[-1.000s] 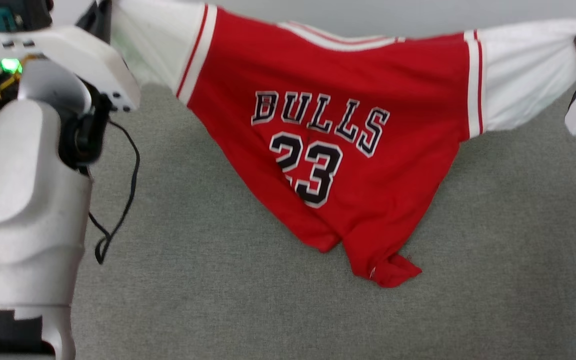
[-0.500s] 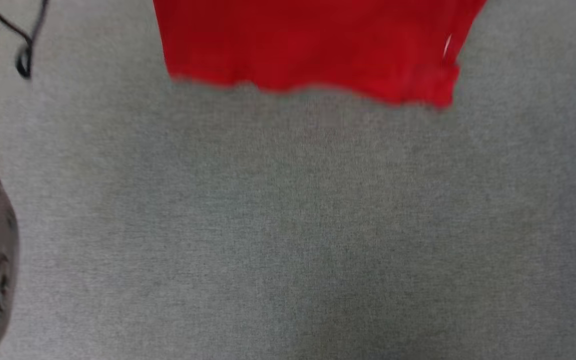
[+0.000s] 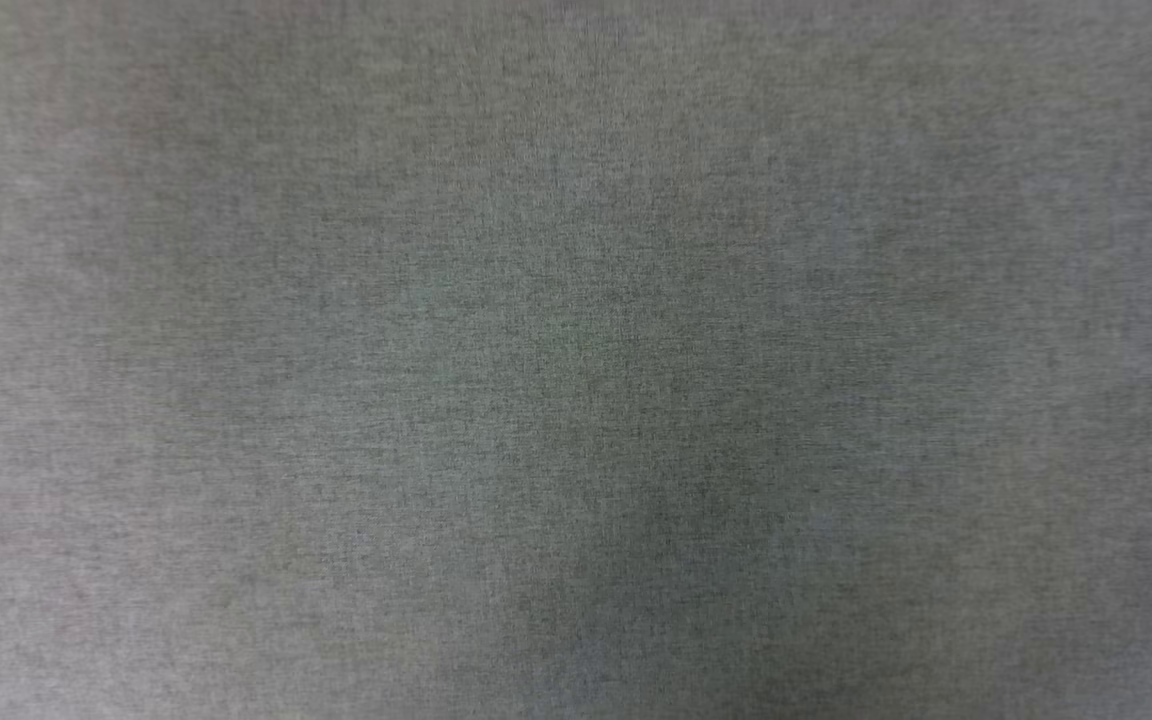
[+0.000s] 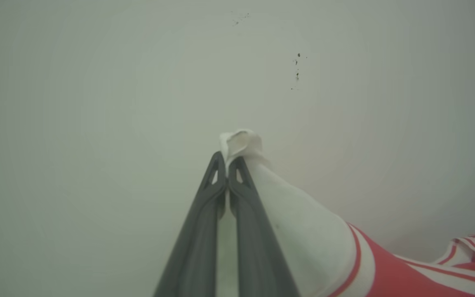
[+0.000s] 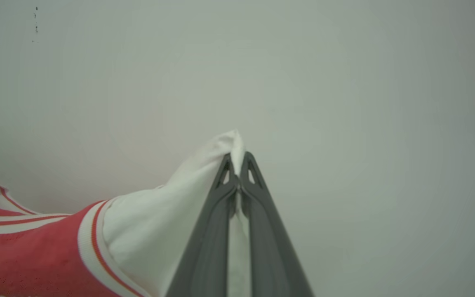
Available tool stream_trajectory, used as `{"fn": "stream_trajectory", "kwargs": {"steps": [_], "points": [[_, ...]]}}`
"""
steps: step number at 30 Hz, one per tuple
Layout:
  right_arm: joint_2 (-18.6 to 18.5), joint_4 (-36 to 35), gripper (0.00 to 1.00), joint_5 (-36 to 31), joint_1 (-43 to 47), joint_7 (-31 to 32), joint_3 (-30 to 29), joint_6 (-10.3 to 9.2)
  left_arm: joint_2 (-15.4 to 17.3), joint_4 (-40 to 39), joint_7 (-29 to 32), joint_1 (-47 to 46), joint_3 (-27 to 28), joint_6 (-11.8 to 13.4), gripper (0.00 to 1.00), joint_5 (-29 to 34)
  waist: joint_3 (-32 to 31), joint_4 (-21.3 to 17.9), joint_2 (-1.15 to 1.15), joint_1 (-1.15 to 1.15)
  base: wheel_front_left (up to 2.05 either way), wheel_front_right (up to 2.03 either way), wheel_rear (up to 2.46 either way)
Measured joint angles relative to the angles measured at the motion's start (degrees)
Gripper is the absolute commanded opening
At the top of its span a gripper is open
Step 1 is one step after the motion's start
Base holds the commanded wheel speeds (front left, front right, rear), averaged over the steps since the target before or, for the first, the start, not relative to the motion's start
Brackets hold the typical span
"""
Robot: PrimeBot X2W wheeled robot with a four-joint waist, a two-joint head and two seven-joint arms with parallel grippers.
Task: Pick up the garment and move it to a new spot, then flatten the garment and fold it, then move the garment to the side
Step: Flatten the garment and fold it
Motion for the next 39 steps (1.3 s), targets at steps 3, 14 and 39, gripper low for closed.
{"fn": "stream_trajectory", "kwargs": {"steps": [3, 14, 39], "points": [[0.56, 1.68, 0.00, 1.13, -0.64, -0.04, 2.21, 0.00, -0.10, -0.09, -0.21, 1.14, 0.36, 0.20, 0.00, -0.83, 2.05, -0.01, 0.00, 0.00, 0.00, 0.00, 0.00], [1.82, 6.89, 0.00, 7.83, 6.41, -2.37, 10.38, 0.00, -1.98, -0.49, -1.83, 15.18, 0.89, -0.45, 0.00, -4.44, 3.24, 1.36, 0.00, 0.00, 0.00, 0.00, 0.00], [0.12, -19.40, 0.00, 18.02, 79.90, 5.80, 0.62, 0.00, -3.37, -12.99, -1.55, 80.19, 6.92, -0.30, 0.00, -17.06, -24.35, 2.48, 0.00, -0.02, 0.00, 0.00, 0.00]]}}
